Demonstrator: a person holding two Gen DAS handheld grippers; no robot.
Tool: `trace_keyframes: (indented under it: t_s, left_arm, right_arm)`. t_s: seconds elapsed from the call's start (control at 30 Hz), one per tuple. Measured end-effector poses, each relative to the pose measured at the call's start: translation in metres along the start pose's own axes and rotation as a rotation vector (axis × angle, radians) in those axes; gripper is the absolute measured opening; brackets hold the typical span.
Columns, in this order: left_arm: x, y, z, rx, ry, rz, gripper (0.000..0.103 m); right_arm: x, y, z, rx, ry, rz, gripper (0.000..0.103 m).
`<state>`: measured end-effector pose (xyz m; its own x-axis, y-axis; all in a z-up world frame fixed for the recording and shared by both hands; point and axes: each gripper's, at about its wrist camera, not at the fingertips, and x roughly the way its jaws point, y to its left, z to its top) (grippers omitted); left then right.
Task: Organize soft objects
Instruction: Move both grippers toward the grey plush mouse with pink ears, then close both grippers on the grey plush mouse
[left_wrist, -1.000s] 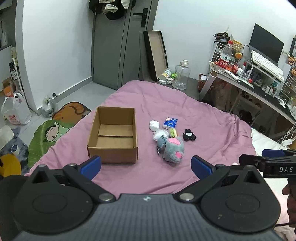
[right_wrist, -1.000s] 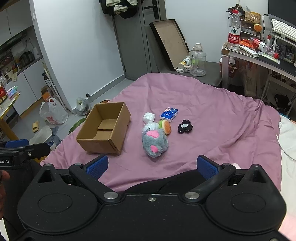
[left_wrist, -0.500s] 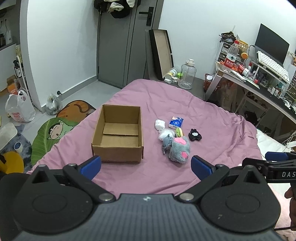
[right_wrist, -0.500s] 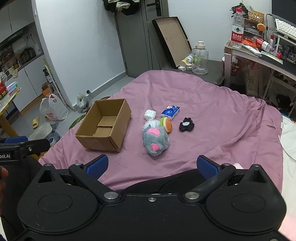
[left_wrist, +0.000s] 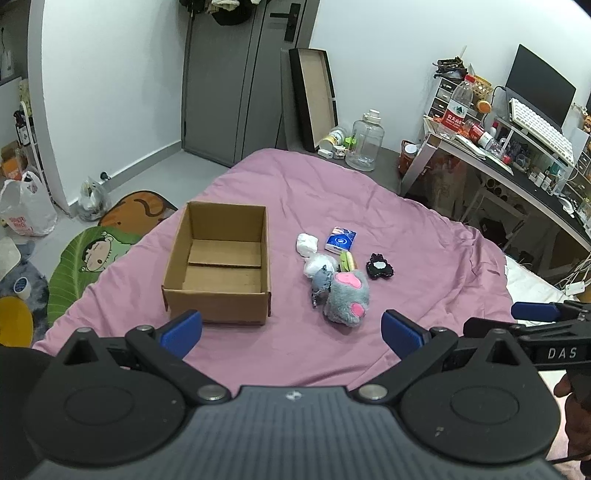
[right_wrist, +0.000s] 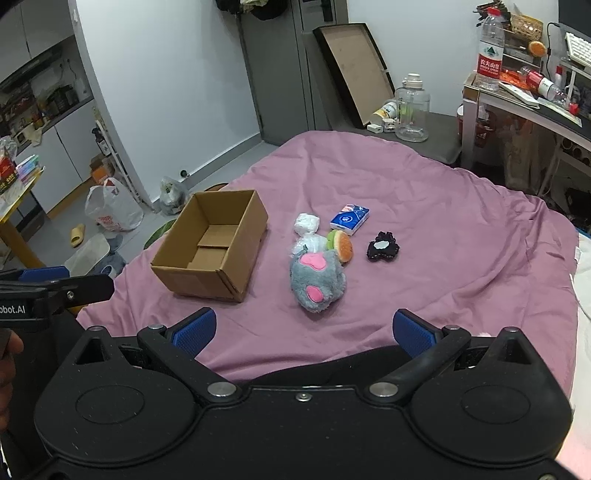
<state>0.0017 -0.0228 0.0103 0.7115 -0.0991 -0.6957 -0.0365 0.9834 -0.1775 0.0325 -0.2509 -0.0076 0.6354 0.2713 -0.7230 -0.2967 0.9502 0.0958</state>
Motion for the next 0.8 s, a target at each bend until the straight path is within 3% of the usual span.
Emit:
trace_keyframes:
  t_s: [0.67,0.8]
  left_arm:
    - [0.069,-0.013,0.025,-0.06,0.055,-0.013,0.1]
    - [0.086,-0.013,0.029,-0.094,0.094,-0.034,0.1]
  right_arm:
    - [0.061,-0.045,0.021,0.096,0.082,0.052,0.103]
    - [0.073,-0.053,0.029,0.119,0.079,0.063,0.096]
